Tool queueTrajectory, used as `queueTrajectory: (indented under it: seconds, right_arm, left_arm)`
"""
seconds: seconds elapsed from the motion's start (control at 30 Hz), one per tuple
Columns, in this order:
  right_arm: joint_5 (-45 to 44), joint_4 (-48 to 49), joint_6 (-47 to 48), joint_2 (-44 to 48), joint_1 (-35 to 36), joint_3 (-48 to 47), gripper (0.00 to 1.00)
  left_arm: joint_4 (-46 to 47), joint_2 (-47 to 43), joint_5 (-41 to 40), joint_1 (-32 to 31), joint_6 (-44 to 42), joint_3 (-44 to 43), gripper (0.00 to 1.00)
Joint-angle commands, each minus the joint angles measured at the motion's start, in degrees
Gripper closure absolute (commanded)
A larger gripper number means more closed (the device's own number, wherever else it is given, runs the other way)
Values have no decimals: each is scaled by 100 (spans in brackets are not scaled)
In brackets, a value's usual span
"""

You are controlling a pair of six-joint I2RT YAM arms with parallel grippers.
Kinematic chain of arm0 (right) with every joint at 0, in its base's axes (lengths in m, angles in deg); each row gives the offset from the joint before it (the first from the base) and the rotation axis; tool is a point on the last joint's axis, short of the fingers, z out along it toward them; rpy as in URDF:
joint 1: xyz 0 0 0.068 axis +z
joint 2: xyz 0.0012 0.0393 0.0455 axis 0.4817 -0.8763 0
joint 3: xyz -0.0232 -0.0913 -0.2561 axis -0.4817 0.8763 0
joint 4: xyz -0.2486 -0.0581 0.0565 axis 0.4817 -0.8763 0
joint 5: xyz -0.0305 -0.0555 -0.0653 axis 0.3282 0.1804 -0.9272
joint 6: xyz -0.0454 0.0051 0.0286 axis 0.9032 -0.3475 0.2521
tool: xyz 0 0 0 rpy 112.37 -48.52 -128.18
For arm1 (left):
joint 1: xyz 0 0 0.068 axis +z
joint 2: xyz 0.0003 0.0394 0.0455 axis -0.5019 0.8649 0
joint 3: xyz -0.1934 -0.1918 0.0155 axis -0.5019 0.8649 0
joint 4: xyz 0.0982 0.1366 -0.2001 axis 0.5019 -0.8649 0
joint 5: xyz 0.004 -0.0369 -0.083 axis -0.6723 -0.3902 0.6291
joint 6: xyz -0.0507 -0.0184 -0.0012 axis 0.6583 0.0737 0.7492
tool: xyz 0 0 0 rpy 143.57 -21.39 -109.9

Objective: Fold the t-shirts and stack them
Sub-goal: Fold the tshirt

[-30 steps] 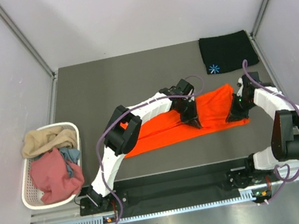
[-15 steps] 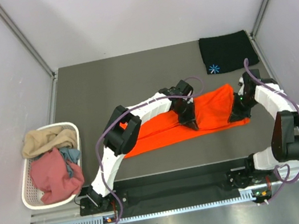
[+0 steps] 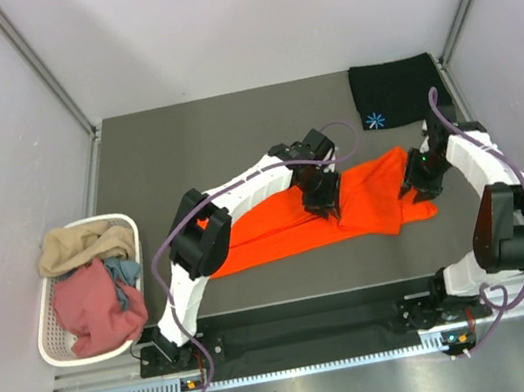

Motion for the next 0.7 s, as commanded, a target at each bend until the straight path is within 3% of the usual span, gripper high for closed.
queueTrajectory:
  seconds: [0.0,0.23,0.5,0.67]
  right_arm:
    - [-101,320,-81,-334,15,-660,59]
    - [4,302,-29,-740,24,-698,59]
    - [312,347,-2,-538,50,-92,59]
    - [496,329,-160,-73,76,437,60]
  left_arm:
    - [-207,-654,-274,30,-481,-309,58]
    - [-400,-891,-396,267,-639,-213,60]
    - [-128,-1761,-397,1005,-675,1192,60]
    - [-23,-1999,-301,1164,-561,1571,61]
